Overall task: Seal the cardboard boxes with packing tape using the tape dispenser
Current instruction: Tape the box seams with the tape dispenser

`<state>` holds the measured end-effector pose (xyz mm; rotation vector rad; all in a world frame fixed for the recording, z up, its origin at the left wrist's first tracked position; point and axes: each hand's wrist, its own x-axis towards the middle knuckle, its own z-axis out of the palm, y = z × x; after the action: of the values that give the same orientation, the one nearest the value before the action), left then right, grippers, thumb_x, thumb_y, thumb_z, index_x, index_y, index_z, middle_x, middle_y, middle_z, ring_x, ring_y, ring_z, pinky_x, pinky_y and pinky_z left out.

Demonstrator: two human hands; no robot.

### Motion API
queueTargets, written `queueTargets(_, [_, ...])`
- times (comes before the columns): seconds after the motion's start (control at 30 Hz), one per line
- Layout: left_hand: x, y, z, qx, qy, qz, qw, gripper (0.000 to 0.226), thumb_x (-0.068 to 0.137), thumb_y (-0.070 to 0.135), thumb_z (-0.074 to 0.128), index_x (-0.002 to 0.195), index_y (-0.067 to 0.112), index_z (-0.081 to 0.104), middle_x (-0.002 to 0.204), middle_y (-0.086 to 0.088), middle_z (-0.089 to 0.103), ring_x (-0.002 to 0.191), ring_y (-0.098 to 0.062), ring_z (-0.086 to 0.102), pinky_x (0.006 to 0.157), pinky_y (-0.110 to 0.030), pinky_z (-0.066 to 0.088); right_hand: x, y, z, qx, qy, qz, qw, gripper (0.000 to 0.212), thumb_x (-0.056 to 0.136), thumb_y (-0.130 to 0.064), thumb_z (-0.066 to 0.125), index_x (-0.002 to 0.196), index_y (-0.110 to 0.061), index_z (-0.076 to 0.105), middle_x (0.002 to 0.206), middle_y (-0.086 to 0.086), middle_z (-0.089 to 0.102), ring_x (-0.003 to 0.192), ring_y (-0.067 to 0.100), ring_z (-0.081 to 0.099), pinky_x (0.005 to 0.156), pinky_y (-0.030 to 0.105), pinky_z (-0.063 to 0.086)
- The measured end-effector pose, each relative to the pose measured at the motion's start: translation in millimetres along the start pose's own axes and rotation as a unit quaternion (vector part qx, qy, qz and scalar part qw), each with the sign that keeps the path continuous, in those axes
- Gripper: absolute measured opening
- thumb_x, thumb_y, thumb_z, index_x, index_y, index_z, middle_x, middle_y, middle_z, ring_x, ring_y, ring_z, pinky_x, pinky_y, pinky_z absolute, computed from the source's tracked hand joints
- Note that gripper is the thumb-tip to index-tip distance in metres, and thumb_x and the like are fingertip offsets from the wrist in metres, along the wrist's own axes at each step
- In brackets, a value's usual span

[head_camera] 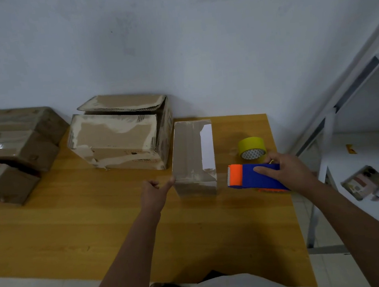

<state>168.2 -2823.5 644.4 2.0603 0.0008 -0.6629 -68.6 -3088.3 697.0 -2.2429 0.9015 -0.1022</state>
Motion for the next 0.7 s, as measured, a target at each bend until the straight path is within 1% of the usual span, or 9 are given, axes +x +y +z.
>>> queueTargets(0.2, [-0.4, -1.5, 1.5, 0.006, -0.004, -0.006, 1.0, 0.063, 0.078, 0.053, 0.076, 0.117, 0.012, 0.049, 0.113, -0.005, 0.052, 0.101, -0.022, 0.053, 0.077, -0.037, 0.043, -2.3, -0.4, 1.8, 0.014, -0.001, 0.008, 1.0, 0.028, 0.08, -0.057, 0.063, 0.08, -0.03, 0.054, 0.068, -0.01, 0.064, 0.055, -0.002, 0.061, 0.041, 0.01, 0.036])
queueTargets(0.27, [-1.1, -0.4, -0.3, 0.014, -0.014, -0.011, 1.0, 0.076, 0.077, 0.057, 0.075, 0.13, 0.011, 0.044, 0.115, -0.007, 0.053, 0.104, -0.024, 0.053, 0.08, -0.04, 0.045, -2.7, -1.1, 1.5, 0.023, 0.001, 0.008, 1.0, 0.029, 0.078, -0.059, 0.062, 0.08, -0.031, 0.054, 0.068, -0.01, 0.064, 0.057, -0.006, 0.061, 0.041, 0.01, 0.038])
queueTargets(0.33, [-0.6, 2.3, -3.5, 0.053, -0.022, -0.008, 0.998, 0.098, 0.076, 0.06, 0.073, 0.147, 0.01, 0.029, 0.125, -0.013, 0.054, 0.115, -0.03, 0.052, 0.09, -0.047, 0.048, -3.4, -1.2, 1.7, 0.021, 0.003, 0.01, 1.0, 0.032, 0.077, -0.062, 0.061, 0.081, -0.031, 0.054, 0.068, -0.011, 0.064, 0.056, -0.003, 0.062, 0.043, 0.011, 0.038])
queueTargets(0.43, [-3.7, 6.5, -7.5, 0.167, 0.006, 0.067, 0.984, 0.106, 0.081, 0.06, 0.068, 0.156, 0.011, 0.013, 0.155, -0.024, 0.025, 0.141, -0.04, 0.029, 0.108, -0.053, 0.037, -3.6, -0.2, 3.7, 0.019, 0.008, 0.012, 1.0, 0.038, 0.073, -0.067, 0.057, 0.081, -0.03, 0.055, 0.071, -0.011, 0.064, 0.06, 0.002, 0.063, 0.047, 0.015, 0.04])
queueTargets(0.5, [-12.0, 9.2, -6.8, 0.237, 0.038, 0.211, 0.948, 0.091, 0.091, 0.055, 0.057, 0.157, 0.012, 0.012, 0.162, -0.02, 0.012, 0.149, -0.036, 0.014, 0.118, -0.052, 0.025, -2.3, 0.5, 5.1, 0.017, 0.008, 0.015, 1.0, 0.037, 0.074, -0.066, 0.058, 0.081, -0.03, 0.055, 0.072, -0.011, 0.065, 0.062, 0.003, 0.063, 0.049, 0.017, 0.042])
queueTargets(0.53, [-17.1, 11.4, -4.5, 0.27, 0.032, 0.301, 0.914, 0.082, 0.097, 0.053, 0.05, 0.158, 0.013, 0.013, 0.164, -0.014, 0.008, 0.151, -0.031, 0.007, 0.121, -0.05, 0.017, -1.5, 1.0, 5.6, 0.017, 0.008, 0.017, 1.0, 0.035, 0.076, -0.064, 0.06, 0.081, -0.03, 0.056, 0.073, -0.01, 0.065, 0.062, 0.004, 0.064, 0.049, 0.018, 0.043])
queueTargets(0.6, [-24.5, 15.0, 4.8, 0.335, -0.065, 0.444, 0.829, 0.065, 0.103, 0.05, 0.03, 0.158, 0.019, 0.011, 0.165, -0.004, 0.004, 0.153, -0.019, -0.001, 0.124, -0.045, 0.006, -0.5, 1.9, 5.8, 0.02, 0.009, 0.02, 1.0, 0.032, 0.078, -0.061, 0.063, 0.08, -0.03, 0.056, 0.073, -0.01, 0.065, 0.062, 0.004, 0.064, 0.049, 0.019, 0.044])
queueTargets(0.67, [-28.1, 14.1, 16.2, 0.42, -0.168, 0.486, 0.748, 0.058, 0.104, 0.049, 0.015, 0.156, 0.024, 0.005, 0.164, 0.003, -0.002, 0.151, -0.011, -0.01, 0.124, -0.041, -0.002, -0.2, 2.6, 4.1, 0.013, 0.011, 0.019, 1.0, 0.029, 0.08, -0.058, 0.064, 0.08, -0.03, 0.055, 0.071, -0.01, 0.064, 0.061, 0.004, 0.063, 0.048, 0.018, 0.042])
queueTargets(0.7, [-26.5, 11.5, 19.8, 0.456, -0.189, 0.483, 0.723, 0.056, 0.105, 0.047, 0.013, 0.155, 0.025, 0.003, 0.164, 0.004, -0.004, 0.15, -0.009, -0.014, 0.124, -0.037, -0.005, -0.3, 2.9, 2.9, 0.008, 0.011, 0.018, 1.0, 0.028, 0.081, -0.057, 0.065, 0.08, -0.031, 0.054, 0.071, -0.01, 0.063, 0.061, 0.004, 0.062, 0.048, 0.018, 0.041])
